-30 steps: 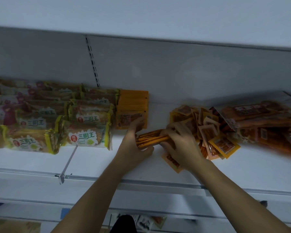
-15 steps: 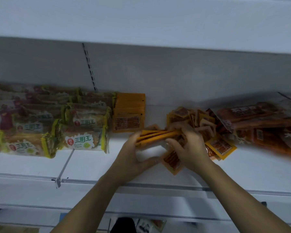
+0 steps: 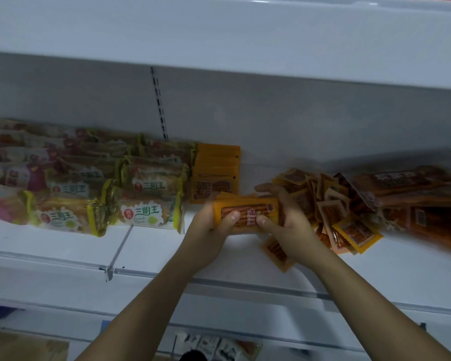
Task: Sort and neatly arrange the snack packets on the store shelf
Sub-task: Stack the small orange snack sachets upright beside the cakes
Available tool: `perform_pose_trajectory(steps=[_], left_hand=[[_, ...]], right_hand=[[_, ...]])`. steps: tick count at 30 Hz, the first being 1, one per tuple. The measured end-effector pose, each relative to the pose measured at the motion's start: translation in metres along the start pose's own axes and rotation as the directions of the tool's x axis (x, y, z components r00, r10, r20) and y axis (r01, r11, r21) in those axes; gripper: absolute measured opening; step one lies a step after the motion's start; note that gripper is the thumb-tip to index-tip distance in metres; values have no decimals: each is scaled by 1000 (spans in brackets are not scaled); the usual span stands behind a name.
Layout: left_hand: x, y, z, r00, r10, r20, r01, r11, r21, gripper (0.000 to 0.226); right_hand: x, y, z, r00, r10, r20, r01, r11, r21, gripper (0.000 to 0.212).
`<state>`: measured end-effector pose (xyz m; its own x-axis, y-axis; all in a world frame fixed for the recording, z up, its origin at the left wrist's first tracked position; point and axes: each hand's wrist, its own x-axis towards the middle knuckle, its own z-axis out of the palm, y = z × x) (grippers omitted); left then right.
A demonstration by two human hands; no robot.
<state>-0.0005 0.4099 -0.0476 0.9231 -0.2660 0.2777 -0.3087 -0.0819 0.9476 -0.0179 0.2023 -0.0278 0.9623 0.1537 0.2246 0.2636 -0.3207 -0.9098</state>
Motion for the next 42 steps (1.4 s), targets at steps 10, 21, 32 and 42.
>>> perform_pose_trajectory(steps=[10,21,32,42], left_hand=[[19,-28,4,1000,14,-21,-1,845,535,40],[36,-24,5,937,94,337,-348,363,865,35],[63,31,-16,961,-187,205,53,848,527,26],[59,41,-12,791,-373,485,176,898,403,59]], right_hand=[[5,0,-16,952,-15,-306,3,999,-42,50],[1,7,-43,922,-4,-386,-41,993,-109,47],[-5,6,-57,980,179,82,-179,984,-9,42],[13,14,-27,997,61,-46,-55,992,114,60]])
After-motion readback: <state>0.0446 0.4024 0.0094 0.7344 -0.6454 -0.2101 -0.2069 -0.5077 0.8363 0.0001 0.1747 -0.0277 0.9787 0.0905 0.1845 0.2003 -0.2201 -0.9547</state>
